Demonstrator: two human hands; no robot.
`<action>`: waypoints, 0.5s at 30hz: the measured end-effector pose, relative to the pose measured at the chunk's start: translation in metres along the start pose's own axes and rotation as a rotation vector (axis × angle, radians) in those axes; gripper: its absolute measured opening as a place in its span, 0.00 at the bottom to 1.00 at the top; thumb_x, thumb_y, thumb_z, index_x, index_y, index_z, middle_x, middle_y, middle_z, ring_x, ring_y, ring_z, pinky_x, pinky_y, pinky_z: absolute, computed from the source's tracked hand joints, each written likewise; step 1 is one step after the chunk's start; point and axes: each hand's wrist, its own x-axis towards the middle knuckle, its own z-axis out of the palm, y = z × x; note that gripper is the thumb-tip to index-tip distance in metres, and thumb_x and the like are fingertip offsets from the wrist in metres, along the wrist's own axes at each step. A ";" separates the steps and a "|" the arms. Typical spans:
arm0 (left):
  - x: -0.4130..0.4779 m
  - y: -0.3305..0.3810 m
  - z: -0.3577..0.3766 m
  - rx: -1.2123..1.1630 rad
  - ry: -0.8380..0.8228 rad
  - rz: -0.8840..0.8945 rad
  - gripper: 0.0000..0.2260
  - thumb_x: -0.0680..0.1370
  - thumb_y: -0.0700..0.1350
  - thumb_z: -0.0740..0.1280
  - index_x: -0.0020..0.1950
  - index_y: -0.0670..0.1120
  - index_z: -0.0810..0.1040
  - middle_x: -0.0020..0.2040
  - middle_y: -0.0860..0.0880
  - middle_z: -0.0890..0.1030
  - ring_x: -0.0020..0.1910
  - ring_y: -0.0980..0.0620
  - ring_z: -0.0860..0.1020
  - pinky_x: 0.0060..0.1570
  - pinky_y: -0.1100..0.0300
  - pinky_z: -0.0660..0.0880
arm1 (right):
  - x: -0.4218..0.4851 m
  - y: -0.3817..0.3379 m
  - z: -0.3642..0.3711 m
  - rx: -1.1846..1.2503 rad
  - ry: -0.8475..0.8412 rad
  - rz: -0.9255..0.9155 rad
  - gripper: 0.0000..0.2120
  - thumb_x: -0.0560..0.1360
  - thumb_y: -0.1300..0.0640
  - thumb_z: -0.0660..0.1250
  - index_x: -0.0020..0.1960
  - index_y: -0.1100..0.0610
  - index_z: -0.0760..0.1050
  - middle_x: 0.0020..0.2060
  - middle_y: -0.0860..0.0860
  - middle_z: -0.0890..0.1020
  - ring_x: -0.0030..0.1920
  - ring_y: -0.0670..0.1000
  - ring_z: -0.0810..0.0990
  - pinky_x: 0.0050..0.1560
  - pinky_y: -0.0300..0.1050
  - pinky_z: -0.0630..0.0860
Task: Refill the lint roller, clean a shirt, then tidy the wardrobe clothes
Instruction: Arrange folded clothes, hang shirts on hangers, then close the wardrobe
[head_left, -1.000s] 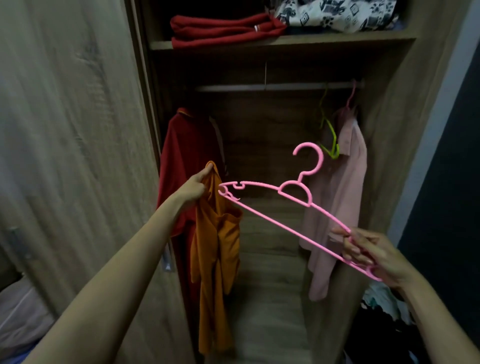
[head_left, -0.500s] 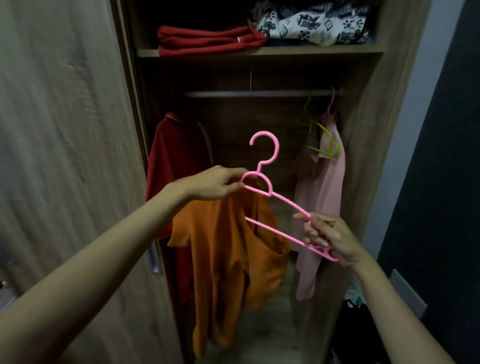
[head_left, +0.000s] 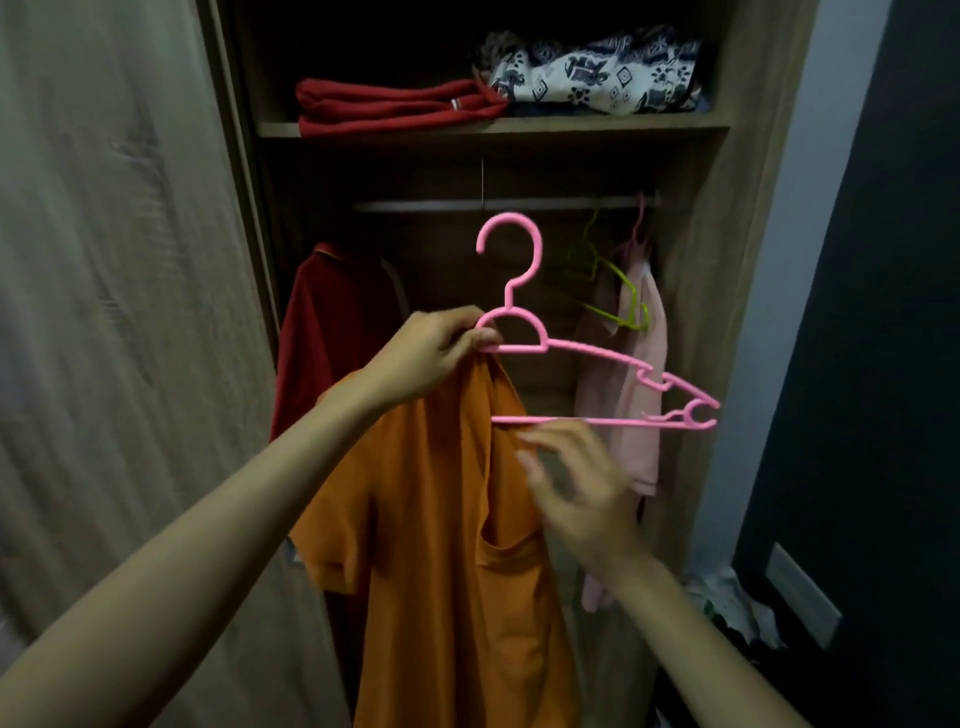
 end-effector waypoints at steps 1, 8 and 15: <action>0.001 0.005 -0.001 0.003 0.013 0.001 0.09 0.81 0.47 0.62 0.52 0.45 0.80 0.42 0.51 0.81 0.41 0.56 0.79 0.43 0.61 0.74 | -0.005 -0.002 0.011 0.051 -0.124 0.088 0.15 0.77 0.52 0.65 0.59 0.59 0.77 0.55 0.51 0.77 0.58 0.38 0.72 0.61 0.31 0.68; -0.011 -0.008 -0.035 0.036 0.108 -0.035 0.07 0.81 0.46 0.63 0.52 0.47 0.79 0.40 0.55 0.80 0.40 0.59 0.78 0.39 0.68 0.71 | -0.033 0.044 0.026 -0.345 -0.499 0.006 0.28 0.78 0.34 0.48 0.42 0.51 0.79 0.41 0.47 0.83 0.47 0.48 0.79 0.64 0.49 0.60; -0.051 -0.058 -0.053 0.096 0.040 -0.113 0.07 0.80 0.48 0.62 0.48 0.47 0.77 0.36 0.50 0.77 0.36 0.54 0.77 0.34 0.62 0.70 | 0.002 0.082 -0.031 -0.336 0.020 -0.009 0.27 0.81 0.46 0.55 0.28 0.57 0.74 0.26 0.50 0.77 0.33 0.48 0.72 0.51 0.47 0.64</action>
